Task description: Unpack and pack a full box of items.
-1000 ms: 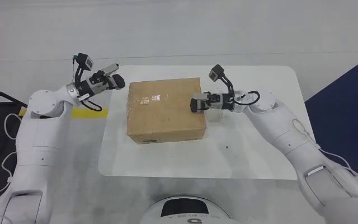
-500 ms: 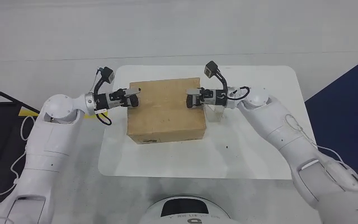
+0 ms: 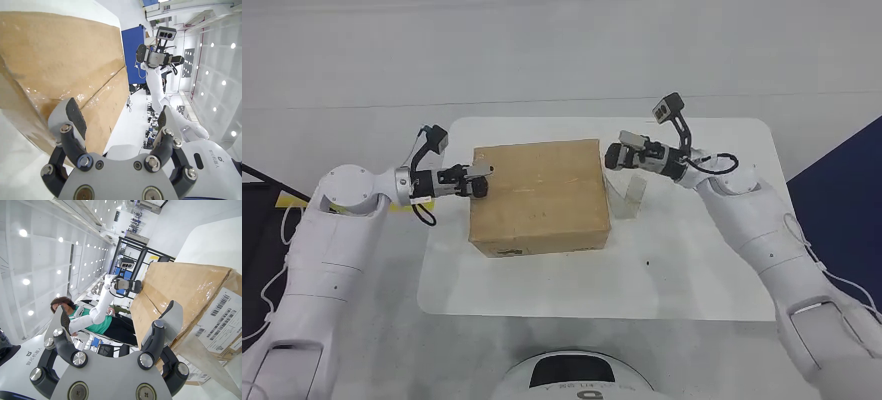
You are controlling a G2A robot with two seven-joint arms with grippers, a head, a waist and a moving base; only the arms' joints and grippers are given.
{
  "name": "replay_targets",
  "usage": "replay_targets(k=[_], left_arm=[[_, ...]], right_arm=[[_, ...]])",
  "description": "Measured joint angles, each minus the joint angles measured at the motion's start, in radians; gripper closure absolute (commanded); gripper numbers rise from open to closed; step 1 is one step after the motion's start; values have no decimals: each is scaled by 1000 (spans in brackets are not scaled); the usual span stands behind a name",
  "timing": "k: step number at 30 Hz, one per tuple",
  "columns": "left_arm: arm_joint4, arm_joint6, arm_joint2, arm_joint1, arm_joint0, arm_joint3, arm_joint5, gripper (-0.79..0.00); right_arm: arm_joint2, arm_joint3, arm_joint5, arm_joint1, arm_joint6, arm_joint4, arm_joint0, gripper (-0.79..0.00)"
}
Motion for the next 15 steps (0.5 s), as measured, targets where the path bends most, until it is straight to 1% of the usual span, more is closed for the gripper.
replay_targets(k=[8,10,13,14,15], left_arm=[[1,1,1,0,-1,0,0,-785],[1,1,1,0,-1,0,0,-785],[1,1,1,0,-1,0,0,-785],[1,1,1,0,-1,0,0,-785],[1,1,1,0,-1,0,0,-785]], right_arm=[[0,0,-1,0,-2,-2,0,-785],[6,-6,-22,6,-32,-35,-5,-785],[40,-21,-95,25,-183,-253,-34,-785],[57,-31,-101,34,-284,-391,-57,-785],[67,-48,-90,39,-361,-493,-77,-785]])
